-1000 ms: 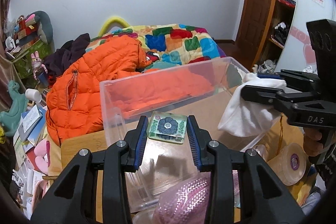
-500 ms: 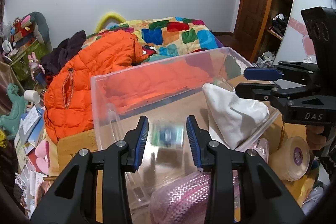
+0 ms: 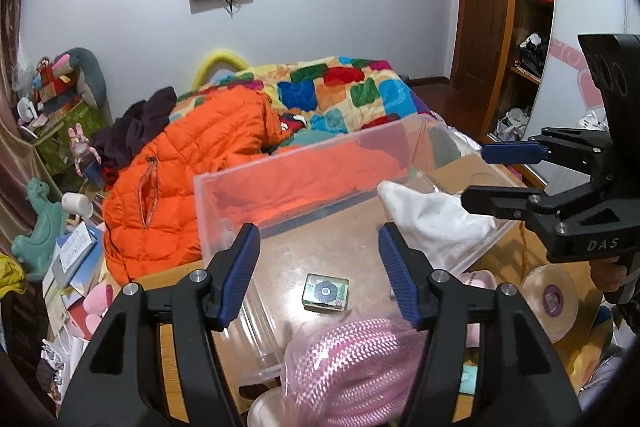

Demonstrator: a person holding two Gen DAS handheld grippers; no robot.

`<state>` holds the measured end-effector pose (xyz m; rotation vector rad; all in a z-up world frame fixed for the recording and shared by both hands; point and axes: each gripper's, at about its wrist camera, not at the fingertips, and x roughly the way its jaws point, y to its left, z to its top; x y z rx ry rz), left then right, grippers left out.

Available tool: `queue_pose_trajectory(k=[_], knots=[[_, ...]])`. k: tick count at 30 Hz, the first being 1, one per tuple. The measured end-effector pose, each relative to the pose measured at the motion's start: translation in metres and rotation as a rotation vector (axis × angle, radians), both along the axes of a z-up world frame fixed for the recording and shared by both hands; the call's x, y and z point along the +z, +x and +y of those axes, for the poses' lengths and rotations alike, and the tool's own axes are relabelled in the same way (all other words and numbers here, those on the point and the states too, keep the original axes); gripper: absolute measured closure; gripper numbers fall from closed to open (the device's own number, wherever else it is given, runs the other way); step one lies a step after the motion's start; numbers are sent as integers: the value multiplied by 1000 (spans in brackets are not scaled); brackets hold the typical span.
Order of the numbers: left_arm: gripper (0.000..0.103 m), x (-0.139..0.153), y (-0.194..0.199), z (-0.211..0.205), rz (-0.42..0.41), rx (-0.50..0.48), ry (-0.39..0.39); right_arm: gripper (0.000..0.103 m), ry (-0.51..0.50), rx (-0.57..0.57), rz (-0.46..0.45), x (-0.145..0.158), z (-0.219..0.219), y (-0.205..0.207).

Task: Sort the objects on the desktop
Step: 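Open the left tool to drop the square box while right tool releases cloth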

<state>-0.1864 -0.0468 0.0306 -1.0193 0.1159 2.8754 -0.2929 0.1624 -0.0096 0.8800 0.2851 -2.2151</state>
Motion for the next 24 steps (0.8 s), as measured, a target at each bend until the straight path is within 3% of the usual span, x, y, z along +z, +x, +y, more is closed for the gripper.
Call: queue_pose_trajectory(k=[2,5,12,24], knots=[[39,4,4,0,6,3,1,38,-5,-1,8,3,4,5],[24,10,12,-4,19,22,12,30,-19,-7,14,9,10,14],[22,17,33,-15,25,64,10,20,-34,-19,57,22,25,38],[18,-7,77,-42,-34,111,33,19,-12,-22,31,5,40,67]])
